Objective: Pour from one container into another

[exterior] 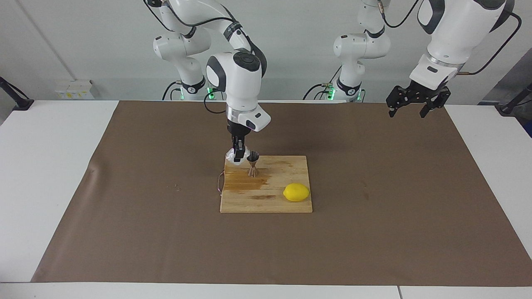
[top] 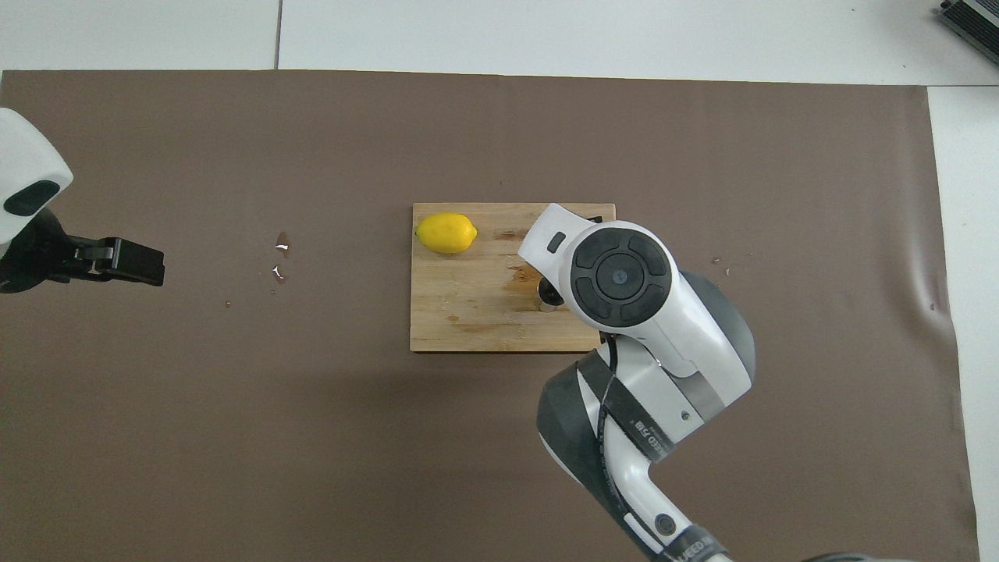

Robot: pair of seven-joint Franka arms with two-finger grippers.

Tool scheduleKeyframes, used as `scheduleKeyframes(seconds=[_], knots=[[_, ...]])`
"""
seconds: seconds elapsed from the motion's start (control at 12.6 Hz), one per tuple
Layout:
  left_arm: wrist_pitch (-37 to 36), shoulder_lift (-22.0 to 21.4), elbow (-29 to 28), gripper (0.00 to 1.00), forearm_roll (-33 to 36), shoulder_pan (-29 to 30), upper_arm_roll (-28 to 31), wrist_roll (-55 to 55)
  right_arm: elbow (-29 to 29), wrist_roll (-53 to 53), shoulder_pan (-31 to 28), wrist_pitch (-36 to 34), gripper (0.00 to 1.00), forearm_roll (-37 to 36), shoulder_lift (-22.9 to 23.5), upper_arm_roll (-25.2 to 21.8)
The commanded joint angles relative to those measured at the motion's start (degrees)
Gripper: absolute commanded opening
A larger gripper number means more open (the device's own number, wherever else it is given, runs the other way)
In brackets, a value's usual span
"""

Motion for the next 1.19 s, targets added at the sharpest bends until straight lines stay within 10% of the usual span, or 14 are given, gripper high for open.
scheduleKeyframes(seconds=[0.0, 0.56, 1.11], knots=[[-5.19, -1.80, -1.78, 1.00, -0.79, -0.02, 0.87, 0.53, -1.43, 1.22, 0.09, 0.36, 0.31, -2.29, -1.52, 0.47], [-12.34, -1.89, -1.78, 1.00, -0.79, 1.12, 0.87, 0.53, -1.60, 1.04, 0.27, 0.10, 0.31, -3.43, -1.61, 0.56], [-0.57, -1.62, -0.64, 1.00, -0.61, 2.62, 1.93, 0.62, -1.69, 0.95, 0.35, -0.16, 0.31, -4.31, -1.78, 0.65]])
